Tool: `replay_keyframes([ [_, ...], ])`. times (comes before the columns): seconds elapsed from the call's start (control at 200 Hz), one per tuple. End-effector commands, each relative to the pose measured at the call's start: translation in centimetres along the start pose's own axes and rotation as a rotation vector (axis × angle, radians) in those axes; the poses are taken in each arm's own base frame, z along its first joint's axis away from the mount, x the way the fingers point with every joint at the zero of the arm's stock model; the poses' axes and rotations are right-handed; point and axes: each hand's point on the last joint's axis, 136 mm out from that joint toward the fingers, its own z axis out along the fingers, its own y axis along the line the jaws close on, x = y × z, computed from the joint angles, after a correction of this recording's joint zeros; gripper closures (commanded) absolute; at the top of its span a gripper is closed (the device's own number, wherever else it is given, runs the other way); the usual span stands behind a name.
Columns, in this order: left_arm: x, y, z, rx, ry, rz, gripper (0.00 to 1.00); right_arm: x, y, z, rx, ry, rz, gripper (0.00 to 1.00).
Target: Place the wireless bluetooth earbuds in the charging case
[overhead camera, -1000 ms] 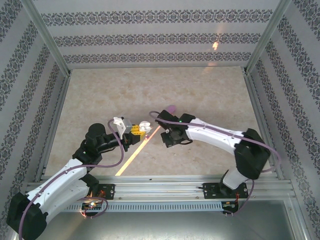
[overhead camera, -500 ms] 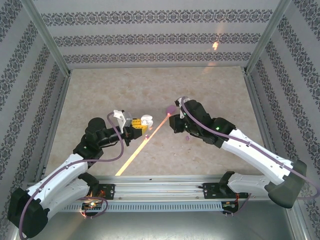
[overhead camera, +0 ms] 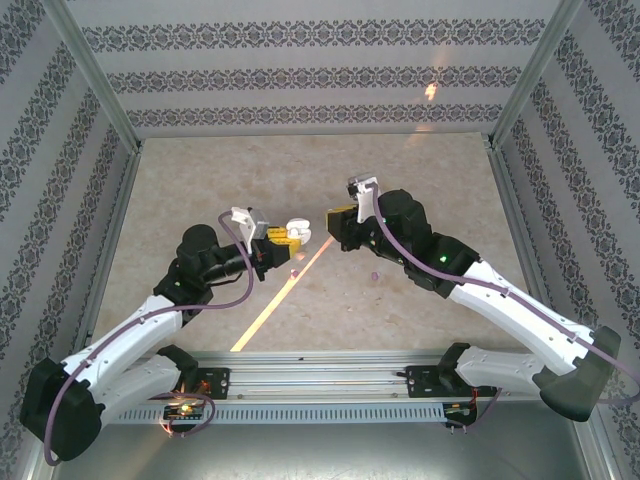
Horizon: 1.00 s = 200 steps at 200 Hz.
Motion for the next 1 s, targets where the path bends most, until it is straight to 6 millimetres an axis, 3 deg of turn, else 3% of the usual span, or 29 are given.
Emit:
replay_keyframes([
  [0.0,-2.3,-0.7,0.4,0.02,-0.049,0.003,1.0,-1.6,1.8,0.4,-0.099,-0.059,-0.028,0.84],
  [0.14,-2.7,-0.7,0.7,0.03,-0.066,-0.014,1.0,-2.2,3.2,0.9,-0.171,-0.079,-0.032,0.85],
  [0.34,-2.9,0.0,1.2,0.0,-0.06,-0.039,1.0,-1.9,3.8,1.3,-0.206,-0.075,-0.045,0.84],
  [0.994,-3.7,-0.3,1.1,0.012,-0.11,-0.069,1.0,0.5,3.6,2.6,-0.234,-0.015,-0.008,0.85],
])
